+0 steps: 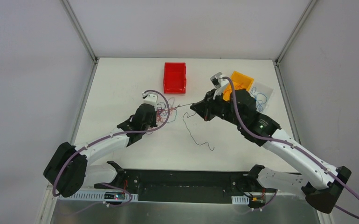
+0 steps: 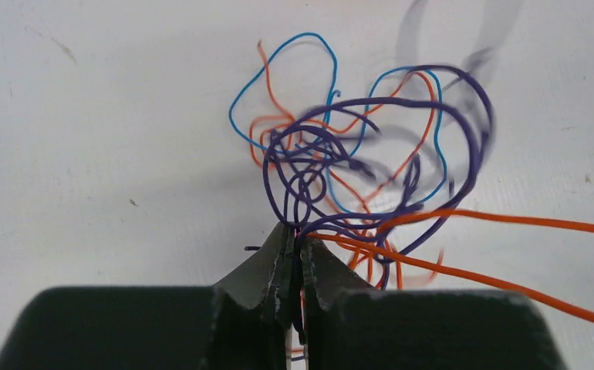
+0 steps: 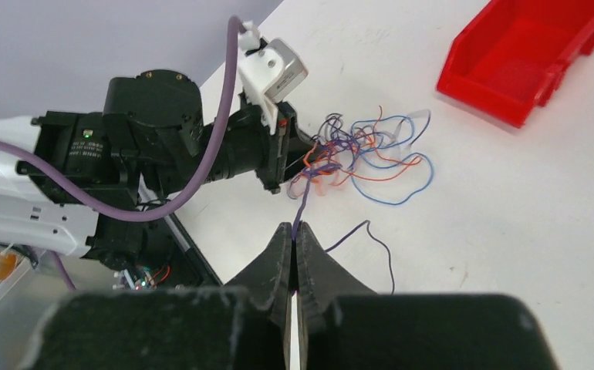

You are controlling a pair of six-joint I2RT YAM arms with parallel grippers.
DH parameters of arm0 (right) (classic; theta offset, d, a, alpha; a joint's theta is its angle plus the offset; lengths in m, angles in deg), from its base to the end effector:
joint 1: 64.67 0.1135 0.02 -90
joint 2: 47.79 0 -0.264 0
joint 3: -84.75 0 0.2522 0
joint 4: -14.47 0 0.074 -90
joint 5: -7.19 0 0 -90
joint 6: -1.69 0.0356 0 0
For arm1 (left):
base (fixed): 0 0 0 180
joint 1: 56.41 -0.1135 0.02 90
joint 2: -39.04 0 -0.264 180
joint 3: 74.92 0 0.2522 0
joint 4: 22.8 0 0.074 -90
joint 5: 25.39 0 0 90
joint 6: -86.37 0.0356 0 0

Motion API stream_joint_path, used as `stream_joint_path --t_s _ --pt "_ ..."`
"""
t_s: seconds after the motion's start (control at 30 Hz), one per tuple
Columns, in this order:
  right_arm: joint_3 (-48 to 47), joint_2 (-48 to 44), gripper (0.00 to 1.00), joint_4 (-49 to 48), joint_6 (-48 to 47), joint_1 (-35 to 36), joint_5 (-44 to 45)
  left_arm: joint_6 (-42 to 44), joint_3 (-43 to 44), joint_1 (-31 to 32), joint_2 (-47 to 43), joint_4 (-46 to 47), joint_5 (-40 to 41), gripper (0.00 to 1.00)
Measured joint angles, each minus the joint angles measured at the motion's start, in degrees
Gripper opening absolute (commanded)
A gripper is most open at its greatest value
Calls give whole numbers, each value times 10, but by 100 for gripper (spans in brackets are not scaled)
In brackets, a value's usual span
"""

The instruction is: Untangle the cables

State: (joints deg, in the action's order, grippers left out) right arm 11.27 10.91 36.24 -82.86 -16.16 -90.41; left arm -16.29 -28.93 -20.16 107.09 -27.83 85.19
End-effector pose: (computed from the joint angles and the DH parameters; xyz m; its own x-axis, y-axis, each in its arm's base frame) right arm 0.1523 0.1793 0.3901 -0.1590 -0.0377 -0.9866 -0.8181 0.5645 0.1103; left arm 0.2095 -0.1381 0.2148 -0.4243 0.0567 -0.9037 0.2134 0.9762 -0.0389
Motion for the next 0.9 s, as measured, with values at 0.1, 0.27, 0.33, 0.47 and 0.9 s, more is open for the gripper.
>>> stream_joint_path --t_s 0.1,0.27,0.33,0.47,0.9 --pt "-23 -17 0 34 -2 0 57 -8 0 -9 0 -12 0 0" --pt "-54 -40 0 84 0 -12 206 -31 0 -55 0 -32 -4 0" --pt "-65 -53 0 99 5 -30 280 -41 0 -71 -3 -45 0 0" --pt "-77 -69 0 132 32 -101 365 -58 -4 -82 -16 -64 11 0" --pt "-110 73 0 226 91 -209 172 -61 -57 -82 -117 -35 -17 0"
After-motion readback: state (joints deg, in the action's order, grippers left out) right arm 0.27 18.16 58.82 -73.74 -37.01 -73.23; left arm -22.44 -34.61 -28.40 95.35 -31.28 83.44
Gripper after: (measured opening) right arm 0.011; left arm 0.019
